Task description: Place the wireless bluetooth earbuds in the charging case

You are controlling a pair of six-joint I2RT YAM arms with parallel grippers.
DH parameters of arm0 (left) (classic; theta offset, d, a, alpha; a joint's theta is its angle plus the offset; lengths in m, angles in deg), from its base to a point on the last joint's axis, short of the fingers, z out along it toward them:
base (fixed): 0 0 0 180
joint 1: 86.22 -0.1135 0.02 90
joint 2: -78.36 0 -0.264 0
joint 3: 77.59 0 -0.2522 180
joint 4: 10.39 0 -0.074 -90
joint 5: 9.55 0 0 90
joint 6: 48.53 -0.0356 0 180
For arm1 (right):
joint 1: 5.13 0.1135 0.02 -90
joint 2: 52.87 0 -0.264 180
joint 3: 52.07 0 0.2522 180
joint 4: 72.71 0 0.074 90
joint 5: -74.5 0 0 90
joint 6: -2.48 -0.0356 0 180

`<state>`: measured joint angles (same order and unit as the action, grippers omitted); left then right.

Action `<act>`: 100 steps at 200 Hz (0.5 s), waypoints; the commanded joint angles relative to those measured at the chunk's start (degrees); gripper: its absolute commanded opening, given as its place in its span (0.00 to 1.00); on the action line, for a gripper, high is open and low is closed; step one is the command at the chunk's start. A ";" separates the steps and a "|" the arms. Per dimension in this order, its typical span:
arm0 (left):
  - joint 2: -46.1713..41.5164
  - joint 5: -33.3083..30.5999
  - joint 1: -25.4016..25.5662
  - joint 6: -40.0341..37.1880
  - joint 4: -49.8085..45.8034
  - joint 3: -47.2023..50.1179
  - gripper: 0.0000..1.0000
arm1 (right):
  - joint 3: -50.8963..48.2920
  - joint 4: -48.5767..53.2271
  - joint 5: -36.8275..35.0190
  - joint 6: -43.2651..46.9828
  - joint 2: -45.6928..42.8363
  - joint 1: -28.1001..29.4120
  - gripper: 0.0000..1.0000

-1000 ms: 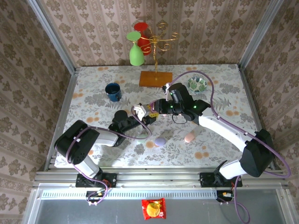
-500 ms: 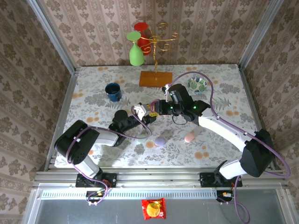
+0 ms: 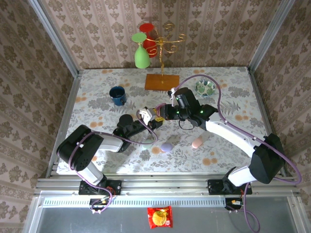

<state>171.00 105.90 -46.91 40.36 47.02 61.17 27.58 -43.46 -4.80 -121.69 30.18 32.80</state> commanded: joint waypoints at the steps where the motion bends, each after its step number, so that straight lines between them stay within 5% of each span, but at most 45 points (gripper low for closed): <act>1: -1.30 0.53 0.18 1.20 2.58 -1.60 0.26 | 1.07 1.22 -0.41 1.37 1.91 0.91 0.16; 46: -1.52 0.26 0.21 1.30 2.61 -1.34 0.26 | 1.58 1.32 0.22 1.70 2.16 1.23 0.18; 100: -2.06 0.30 -0.31 2.08 2.74 -0.91 0.26 | -0.60 1.58 -2.53 1.86 -2.89 1.22 0.32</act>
<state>170.98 105.92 -46.94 41.00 46.00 61.17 27.95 -43.42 -5.10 -120.62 30.83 33.41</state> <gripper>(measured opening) 0.364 0.300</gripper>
